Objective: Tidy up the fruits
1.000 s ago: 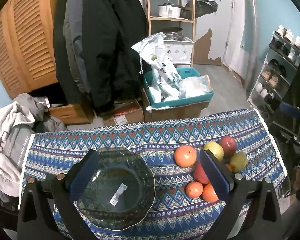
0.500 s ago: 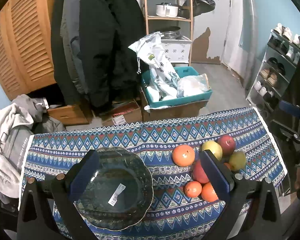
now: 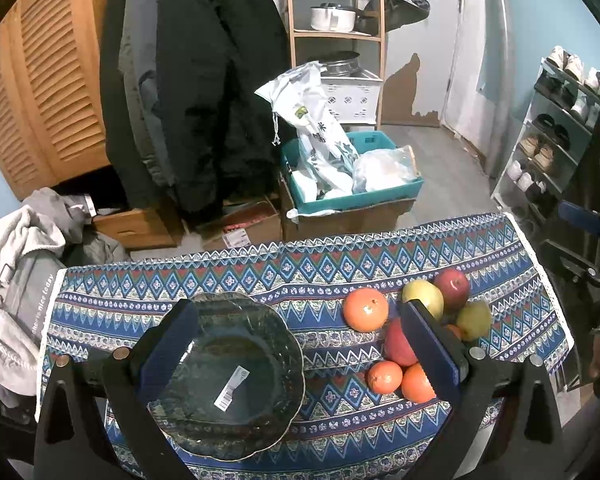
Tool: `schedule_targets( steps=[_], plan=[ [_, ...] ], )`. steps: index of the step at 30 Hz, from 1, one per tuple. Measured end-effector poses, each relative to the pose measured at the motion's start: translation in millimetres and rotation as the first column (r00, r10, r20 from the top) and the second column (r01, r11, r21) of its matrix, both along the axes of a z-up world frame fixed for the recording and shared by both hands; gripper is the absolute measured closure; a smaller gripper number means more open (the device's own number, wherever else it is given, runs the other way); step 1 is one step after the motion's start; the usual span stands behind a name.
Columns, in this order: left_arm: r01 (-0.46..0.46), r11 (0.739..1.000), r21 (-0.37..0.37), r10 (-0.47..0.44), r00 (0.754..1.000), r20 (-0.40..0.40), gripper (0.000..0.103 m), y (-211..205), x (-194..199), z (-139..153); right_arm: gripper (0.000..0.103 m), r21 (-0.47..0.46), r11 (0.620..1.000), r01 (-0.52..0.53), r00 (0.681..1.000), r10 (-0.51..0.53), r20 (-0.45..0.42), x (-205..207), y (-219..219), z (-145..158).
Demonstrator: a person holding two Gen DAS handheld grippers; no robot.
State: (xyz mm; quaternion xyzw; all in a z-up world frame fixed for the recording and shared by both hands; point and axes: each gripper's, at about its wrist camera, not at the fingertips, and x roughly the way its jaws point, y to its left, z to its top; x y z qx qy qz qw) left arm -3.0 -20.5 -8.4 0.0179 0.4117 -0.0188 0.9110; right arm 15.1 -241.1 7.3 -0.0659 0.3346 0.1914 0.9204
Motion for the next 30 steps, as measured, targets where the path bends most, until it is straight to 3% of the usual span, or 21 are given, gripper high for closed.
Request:
schedule_targets(
  steps=[19,24,30],
  plan=[
    [0.025,1.000,-0.005,-0.026,0.998,-0.053,0.001,-11.7,9.9,-18.5,0.006,-0.023,0.998,0.063,0.996,-0.064,-0.068,13.9,-28.0,-9.5],
    [0.047,0.998,-0.045,-0.051,0.993,-0.110,0.001,-19.2,16.7,-32.7,0.006,-0.043,0.995,0.087,0.990,-0.091,-0.104,18.8,-40.0,-21.0],
    [0.074,0.997,-0.030,-0.078,0.986,-0.146,0.001,-37.3,23.7,-47.9,0.006,-0.081,0.993,0.090,0.982,-0.101,-0.157,25.9,-48.9,-42.4]
  ],
)
